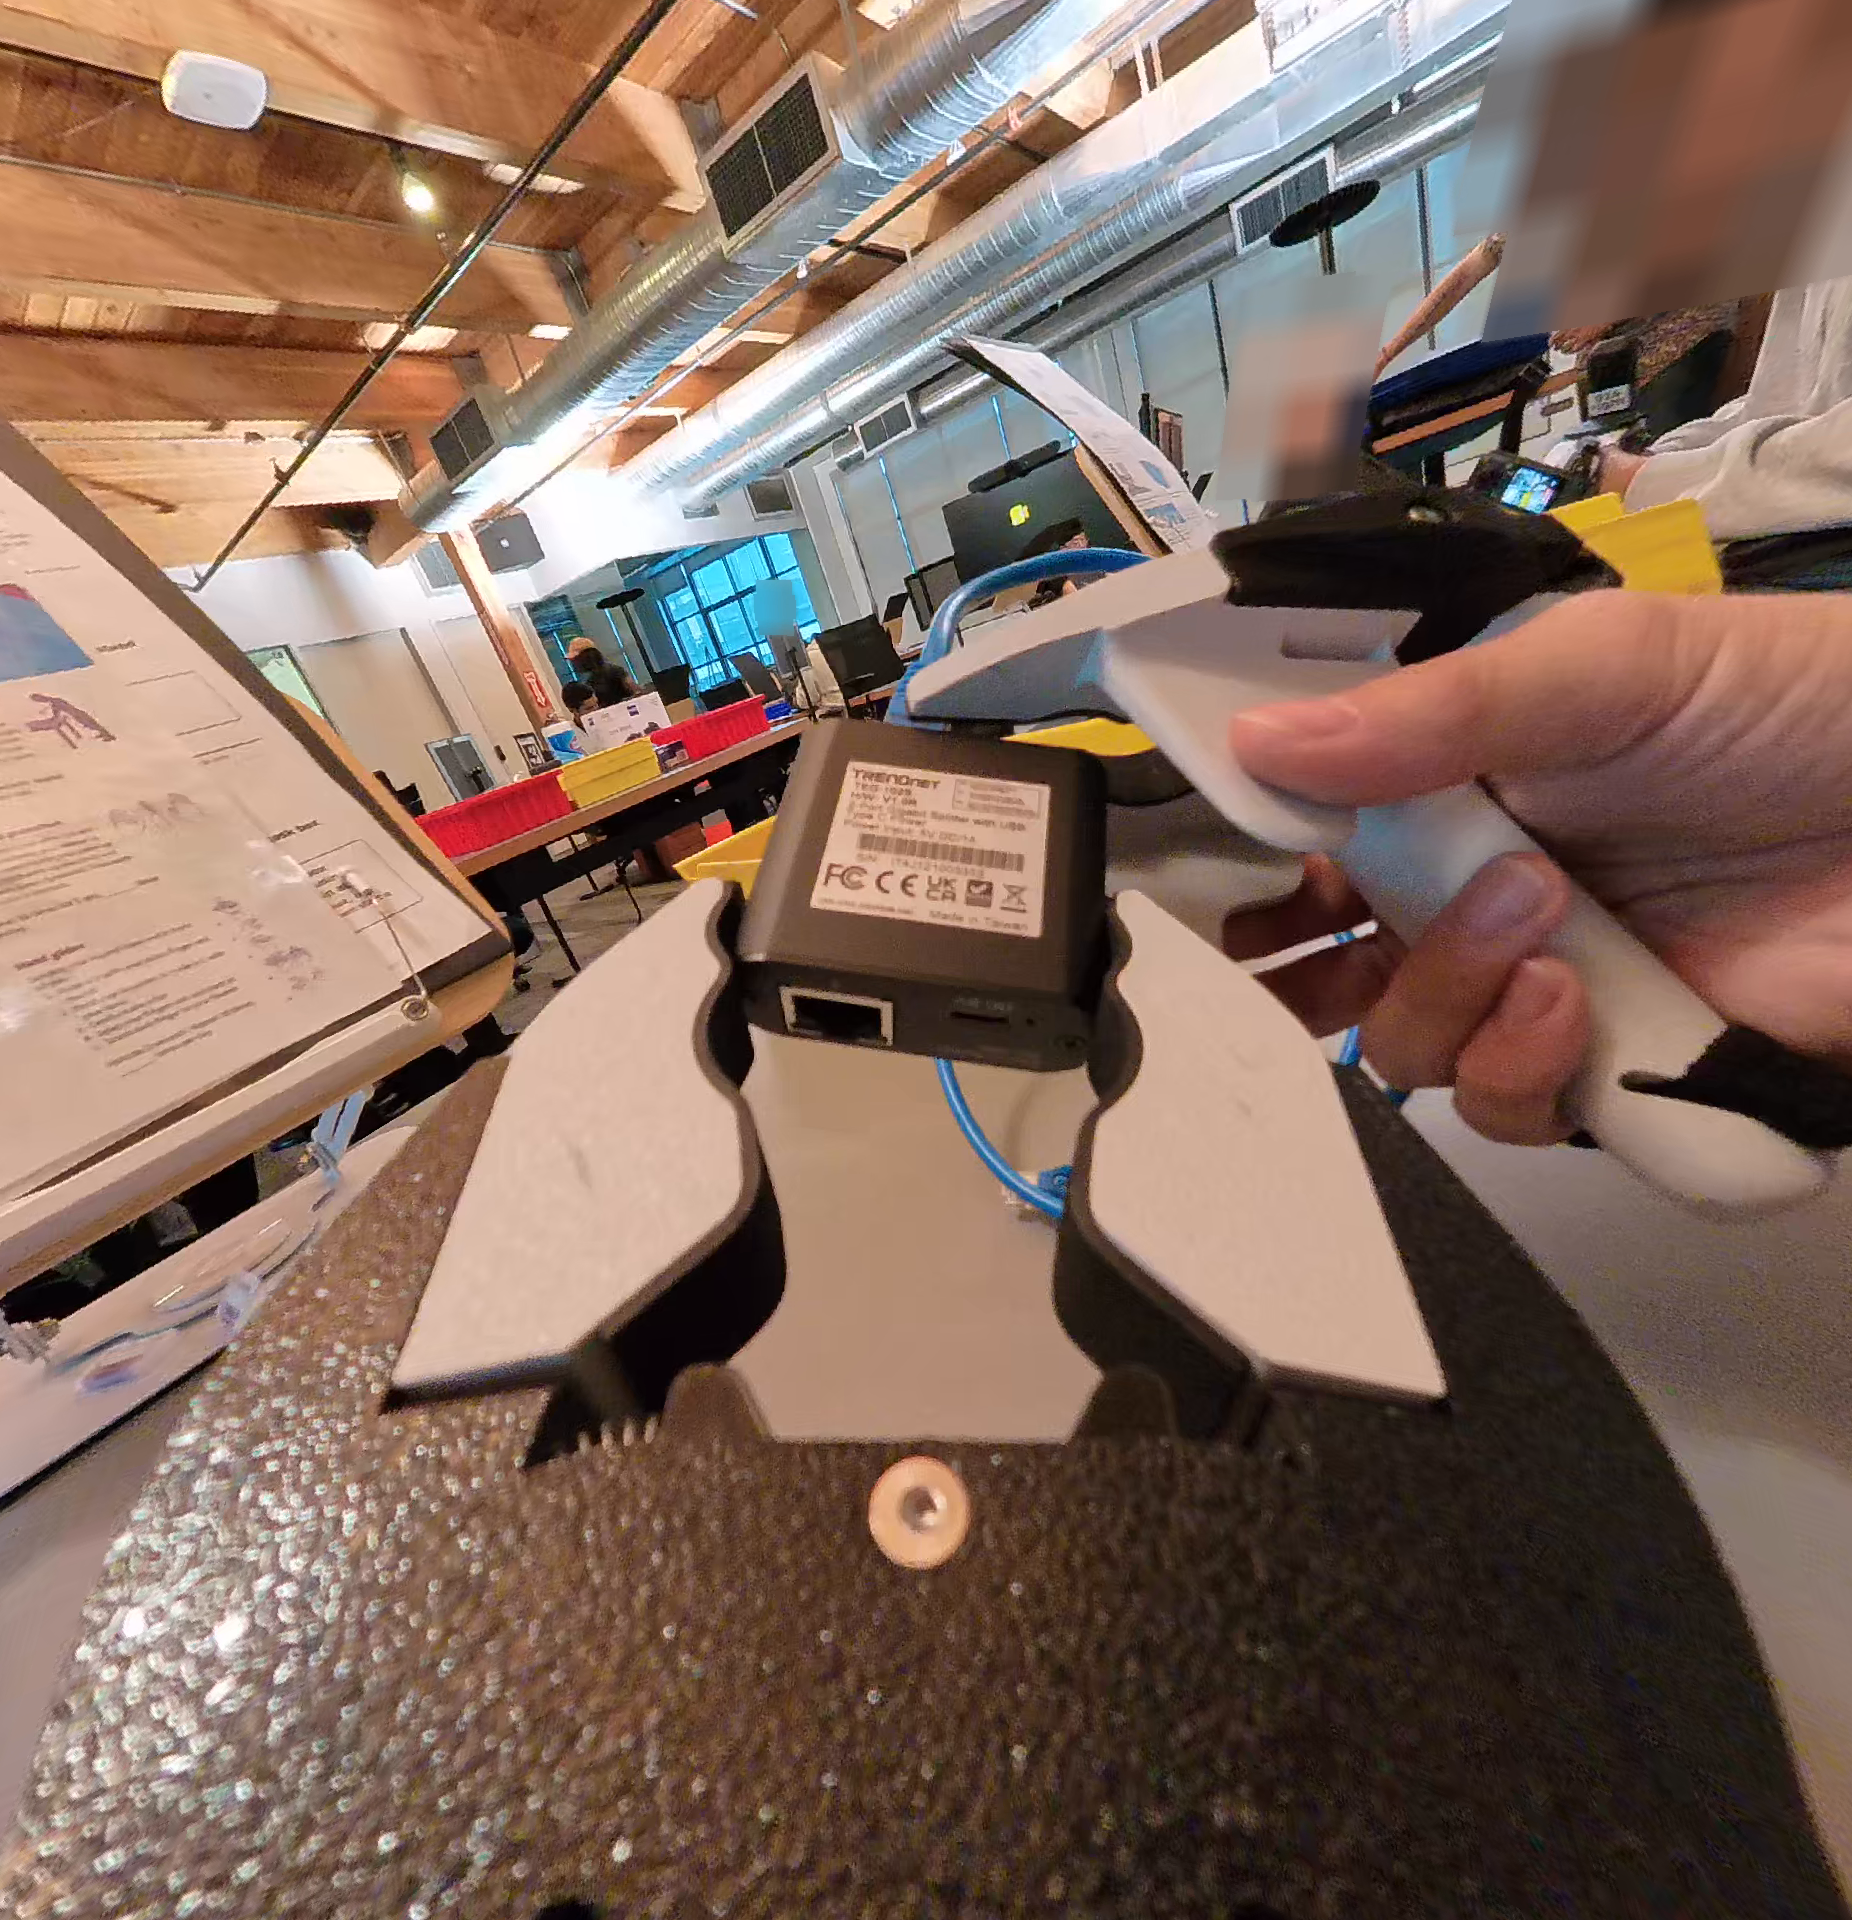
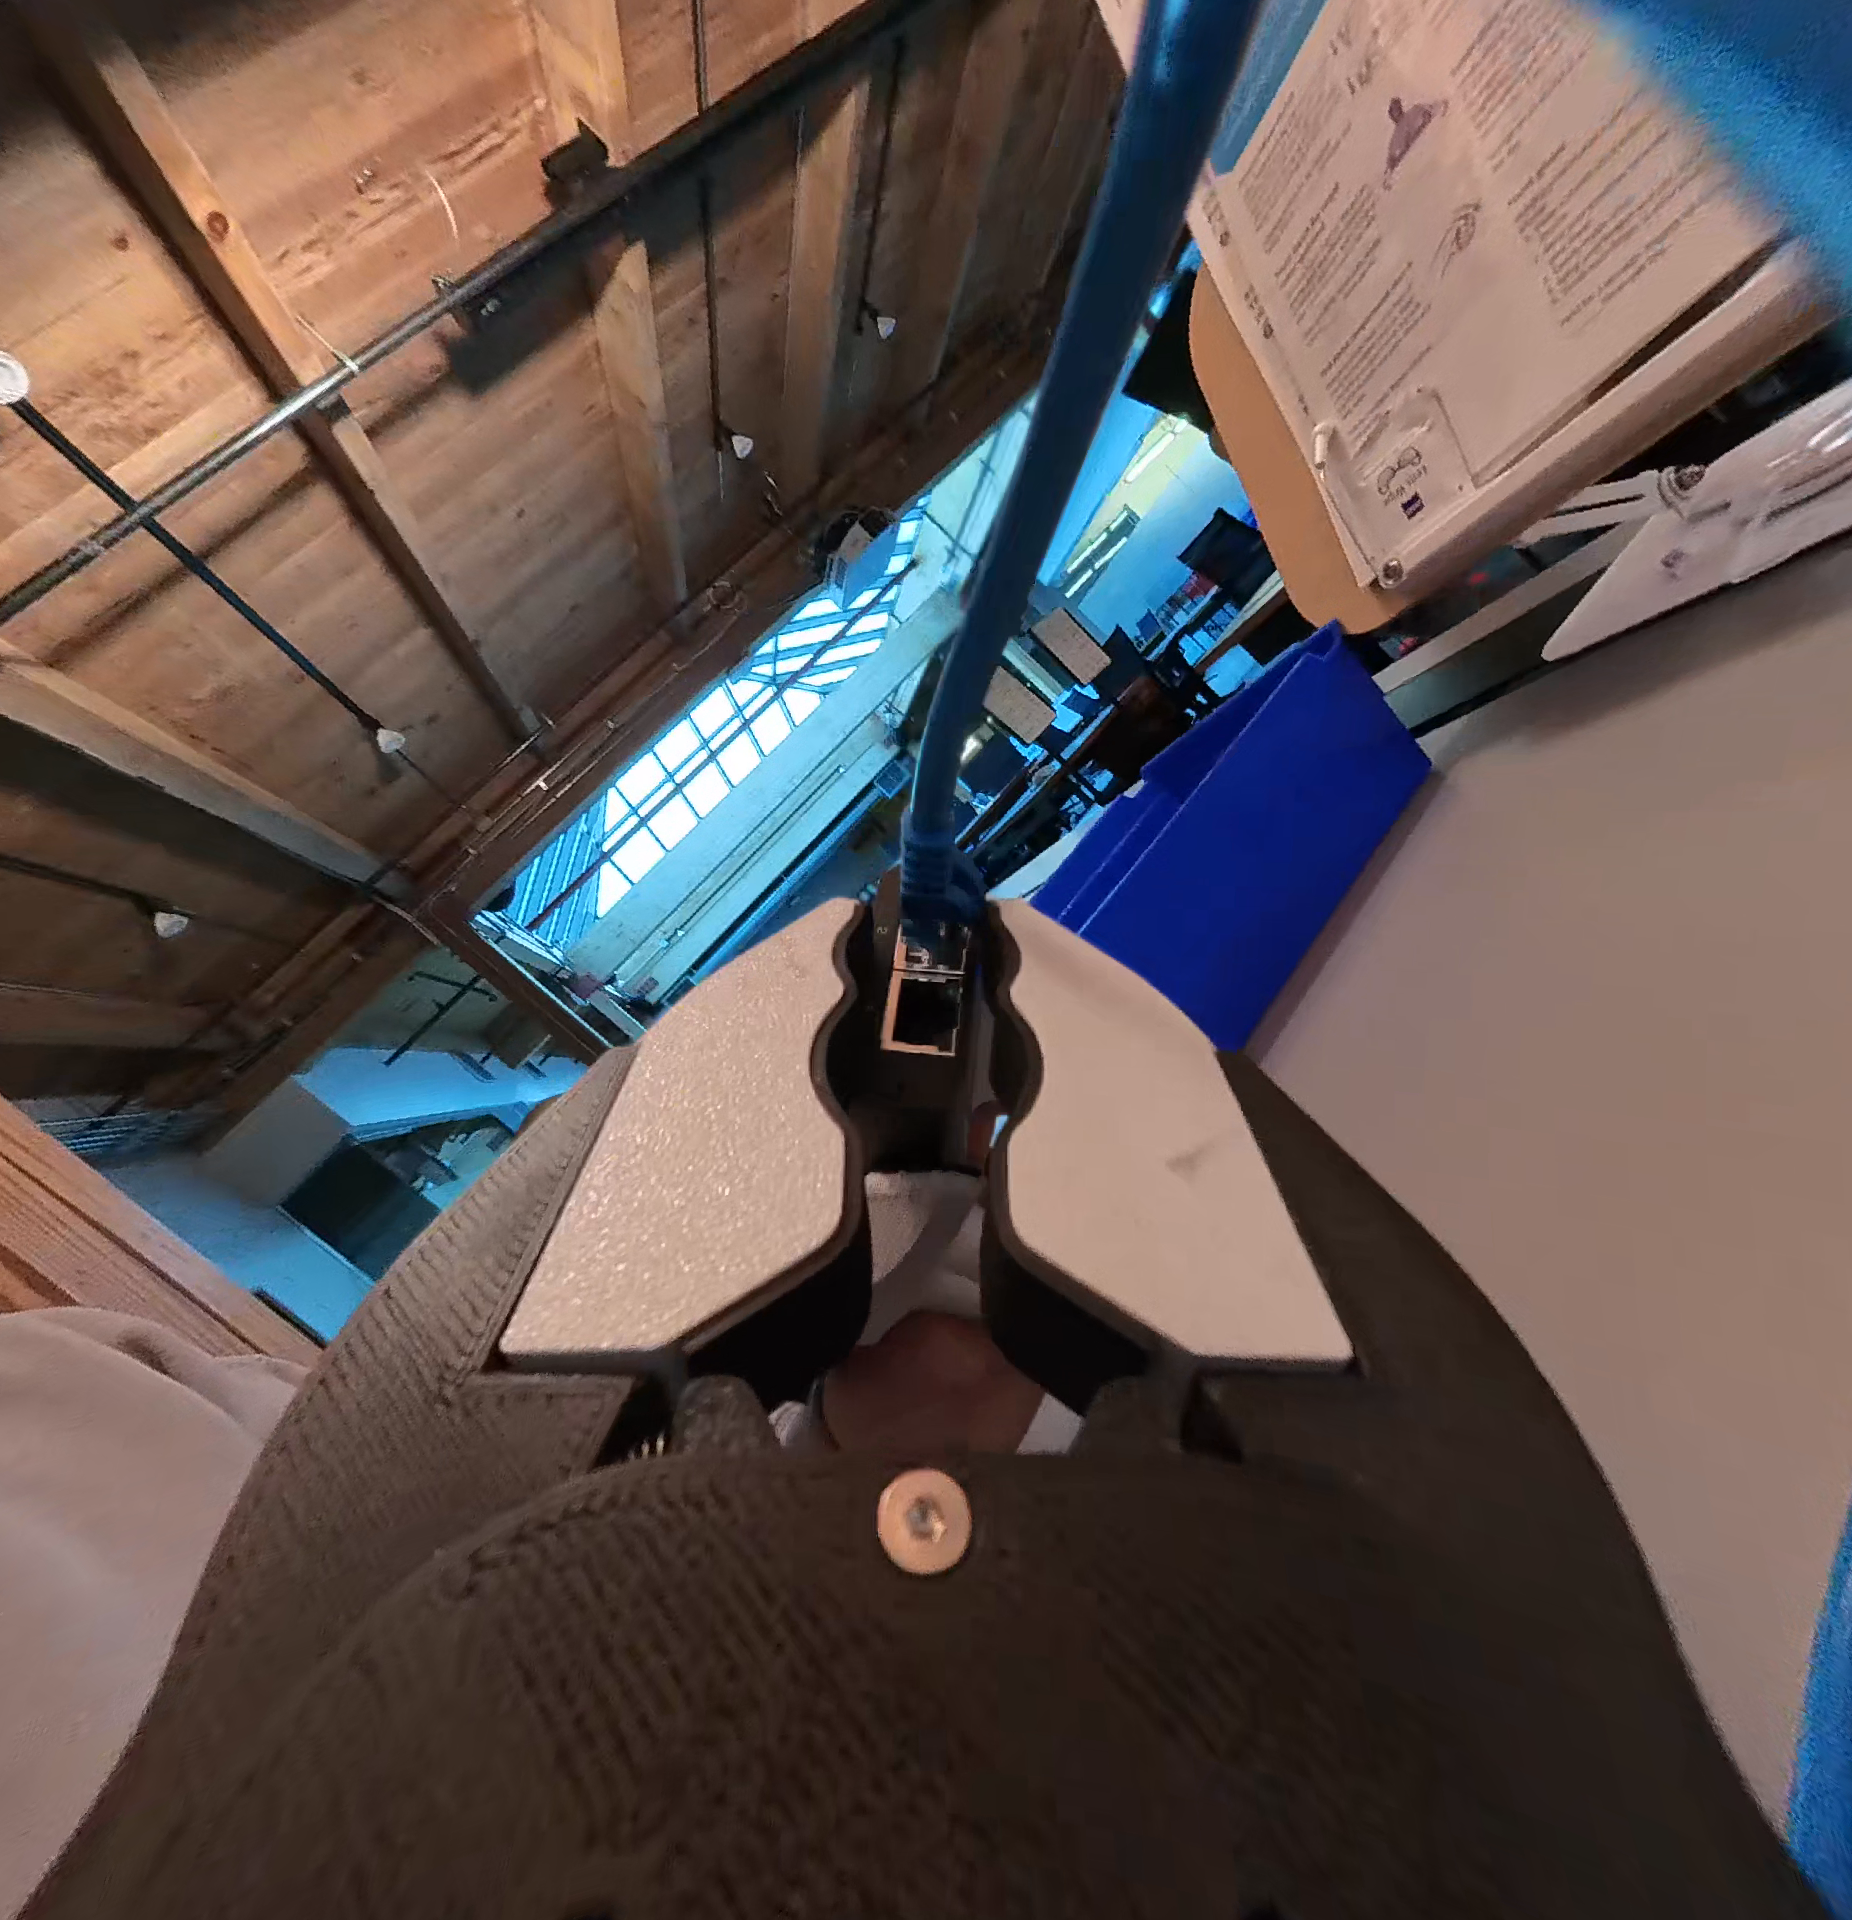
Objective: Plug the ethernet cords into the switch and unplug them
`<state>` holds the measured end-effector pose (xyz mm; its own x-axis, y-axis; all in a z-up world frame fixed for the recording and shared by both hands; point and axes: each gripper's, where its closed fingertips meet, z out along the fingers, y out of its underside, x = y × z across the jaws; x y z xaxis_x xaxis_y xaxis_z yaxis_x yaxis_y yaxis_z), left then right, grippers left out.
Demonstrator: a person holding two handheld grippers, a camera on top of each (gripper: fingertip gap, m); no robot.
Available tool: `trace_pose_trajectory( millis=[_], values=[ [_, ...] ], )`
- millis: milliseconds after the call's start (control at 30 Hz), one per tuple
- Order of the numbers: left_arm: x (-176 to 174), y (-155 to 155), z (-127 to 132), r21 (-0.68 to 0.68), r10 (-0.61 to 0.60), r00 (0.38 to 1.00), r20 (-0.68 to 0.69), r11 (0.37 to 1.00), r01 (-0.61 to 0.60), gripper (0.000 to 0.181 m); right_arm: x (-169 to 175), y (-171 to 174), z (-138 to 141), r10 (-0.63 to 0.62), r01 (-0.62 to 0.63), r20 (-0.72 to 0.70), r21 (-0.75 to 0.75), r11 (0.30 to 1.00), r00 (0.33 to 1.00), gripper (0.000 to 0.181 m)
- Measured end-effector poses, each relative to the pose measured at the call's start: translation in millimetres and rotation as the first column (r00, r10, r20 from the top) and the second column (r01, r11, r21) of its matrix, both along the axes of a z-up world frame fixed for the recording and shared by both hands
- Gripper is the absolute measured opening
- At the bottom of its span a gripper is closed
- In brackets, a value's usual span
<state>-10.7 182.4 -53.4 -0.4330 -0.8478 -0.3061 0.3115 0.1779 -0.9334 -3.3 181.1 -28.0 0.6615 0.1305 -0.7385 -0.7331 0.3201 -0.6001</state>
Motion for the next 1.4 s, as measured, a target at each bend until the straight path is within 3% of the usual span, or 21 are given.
trace_pose_trajectory(
  millis=[267,767,933,1100,1200,1267,1333,1400],
  values=[
    [-0.9,0.6,-2.8,0.034,-0.013,1.0,0.001,0.999,0.013,0.063,-1.2,-0.4,-8.2,0.02,-0.022,-0.027,-0.066,0.998,0.999,0.013],
    [9.1,-4.0,-13.6,0.086,0.07,0.997,-0.038,0.994,-0.067,0.063,7.4,-5.8,-16.9,-0.111,0.111,0.006,0.02,0.994,0.994,0.014],
    [13.2,-6.7,-17.3,-0.018,0.059,0.993,-0.098,0.998,-0.061,0.063,13.8,-6.1,-21.5,-0.115,0.116,-0.025,0.042,0.992,0.993,0.012],
    [12.1,-2.9,-9.4,0.126,0.176,0.984,0.013,0.976,-0.176,0.063,10.4,-5.3,-12.5,-0.086,0.086,-0.002,0.095,0.992,0.996,0.012],
    [12.4,-2.2,-9.4,0.087,0.168,0.986,0.006,0.982,-0.168,0.063,11.2,-4.6,-11.5,-0.085,0.083,0.016,0.09,0.992,0.996,0.011],
    [12.0,-1.6,-12.6,0.016,0.125,0.991,-0.048,0.992,-0.124,0.063,32.0,-29.3,2.1,-0.145,0.154,-0.058,0.207,0.966,0.988,0.008],
    [15.7,15.6,-13.4,-0.059,0.162,0.984,-0.068,0.984,-0.166,0.063,38.3,-33.7,-3.9,-0.194,0.192,0.112,0.029,0.981,0.975,0.008],
    [16.5,23.9,-6.9,0.006,0.203,0.979,-0.022,0.979,-0.203,0.063,24.7,-34.4,5.4,-0.121,0.116,0.145,0.046,0.992,0.982,0.009]
  ],
)
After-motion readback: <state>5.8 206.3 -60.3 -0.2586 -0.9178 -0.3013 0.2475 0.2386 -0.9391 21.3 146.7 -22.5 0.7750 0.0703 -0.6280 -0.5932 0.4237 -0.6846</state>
